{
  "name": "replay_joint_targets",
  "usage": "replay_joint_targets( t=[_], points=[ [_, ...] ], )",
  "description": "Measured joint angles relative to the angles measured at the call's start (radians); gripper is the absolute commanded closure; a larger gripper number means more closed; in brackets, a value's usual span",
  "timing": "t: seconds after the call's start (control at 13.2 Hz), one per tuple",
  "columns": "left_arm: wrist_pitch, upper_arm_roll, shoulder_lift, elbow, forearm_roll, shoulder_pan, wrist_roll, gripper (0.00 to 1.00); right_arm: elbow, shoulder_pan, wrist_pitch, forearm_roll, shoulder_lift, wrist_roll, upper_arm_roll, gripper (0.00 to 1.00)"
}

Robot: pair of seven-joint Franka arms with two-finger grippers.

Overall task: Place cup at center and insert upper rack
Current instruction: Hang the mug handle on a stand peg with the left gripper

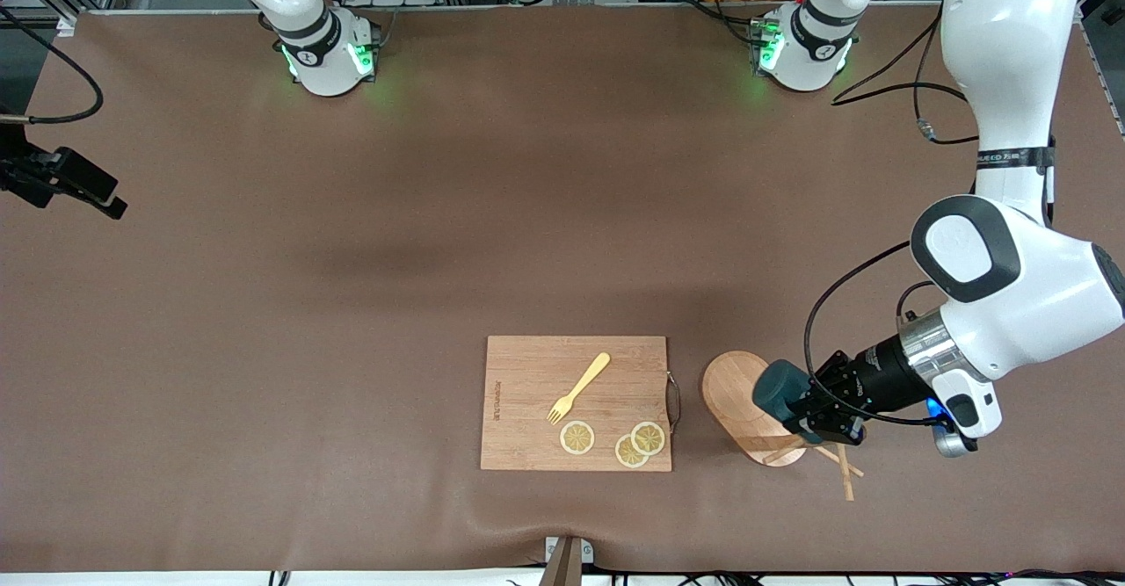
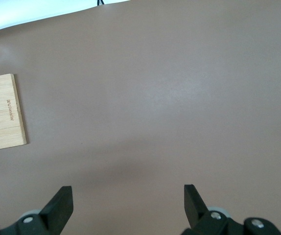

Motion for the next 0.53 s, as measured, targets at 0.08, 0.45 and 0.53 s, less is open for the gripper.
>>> replay_joint_targets(
  t=[0.08,0.45,0.53],
  points=[
    [0.003,0.000,0.000,0.001,0.000,0.000,0.000,0.00,0.000,0.000,-0.001,0.000,0.000,0.000,0.000,0.00],
    [-0.035,0.003,-0.061,0.017,0.082,0.004,0.010,0.00,0.000,0.000,-0.001,0.000,0.001,0.000,0.001,0.00],
    [-0.073,0.003,-0.091,0.017,0.133,0.004,0.010,0.00,0.000,0.000,-0.002,0.001,0.001,0.000,0.001,0.00]
  ],
)
